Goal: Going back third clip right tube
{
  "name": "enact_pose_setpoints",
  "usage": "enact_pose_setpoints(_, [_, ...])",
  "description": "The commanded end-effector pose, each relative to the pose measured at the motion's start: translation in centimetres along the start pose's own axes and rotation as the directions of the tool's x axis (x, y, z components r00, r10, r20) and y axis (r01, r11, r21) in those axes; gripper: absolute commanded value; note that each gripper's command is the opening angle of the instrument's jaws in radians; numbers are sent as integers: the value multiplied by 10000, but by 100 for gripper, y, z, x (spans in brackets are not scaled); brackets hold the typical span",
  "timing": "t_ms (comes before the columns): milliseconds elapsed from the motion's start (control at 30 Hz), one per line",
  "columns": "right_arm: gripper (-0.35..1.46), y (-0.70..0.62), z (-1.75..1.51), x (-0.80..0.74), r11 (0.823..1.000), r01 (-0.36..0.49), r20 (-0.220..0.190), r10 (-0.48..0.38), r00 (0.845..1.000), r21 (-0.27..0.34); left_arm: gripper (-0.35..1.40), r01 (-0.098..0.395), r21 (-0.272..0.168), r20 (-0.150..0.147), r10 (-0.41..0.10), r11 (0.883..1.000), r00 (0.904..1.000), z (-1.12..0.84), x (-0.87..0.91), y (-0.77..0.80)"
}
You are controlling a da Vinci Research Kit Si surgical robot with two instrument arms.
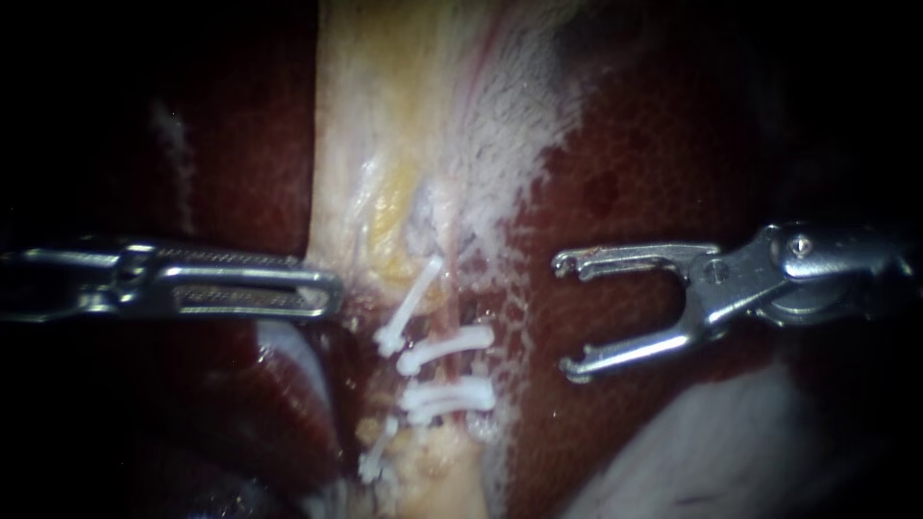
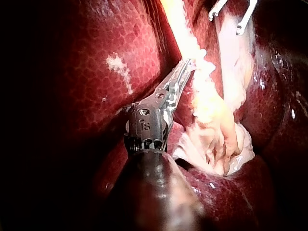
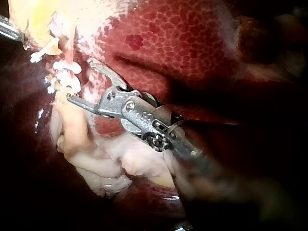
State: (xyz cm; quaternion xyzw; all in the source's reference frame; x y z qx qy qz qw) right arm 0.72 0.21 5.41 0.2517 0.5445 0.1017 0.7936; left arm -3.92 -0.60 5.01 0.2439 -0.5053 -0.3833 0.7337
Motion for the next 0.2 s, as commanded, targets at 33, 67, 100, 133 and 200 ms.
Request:
enact_pose_setpoints(33, [60, -1, 0, 1, 10000, -1, -2, 1, 10000, 0, -35, 6, -2, 2, -6, 10000, 10000, 0, 0, 0])
enact_pose_setpoints(67, [60, -1, 0, 1, 10000, 0, -2, 0, 10000, 1, -35, 6, -2, 2, -6, 10000, 10000, 0, 0, 0])
enact_pose_setpoints(100, [60, -1, 0, 1, 10000, -1, -2, 1, 10000, 0, -35, 6, -2, 2, -6, 10000, 10000, 0, 0, 0])
enact_pose_setpoints(133, [60, -1, 0, 1, 10000, 0, -2, 0, 10000, 1, -35, 6, -2, 2, -6, 10000, 10000, 0, 0, 0])
enact_pose_setpoints(200, [60, -1, 0, 1, 10000, 0, -2, 0, 10000, 0, -35, 6, -1, 2, -6, 10000, 10000, 0, 0, 0])
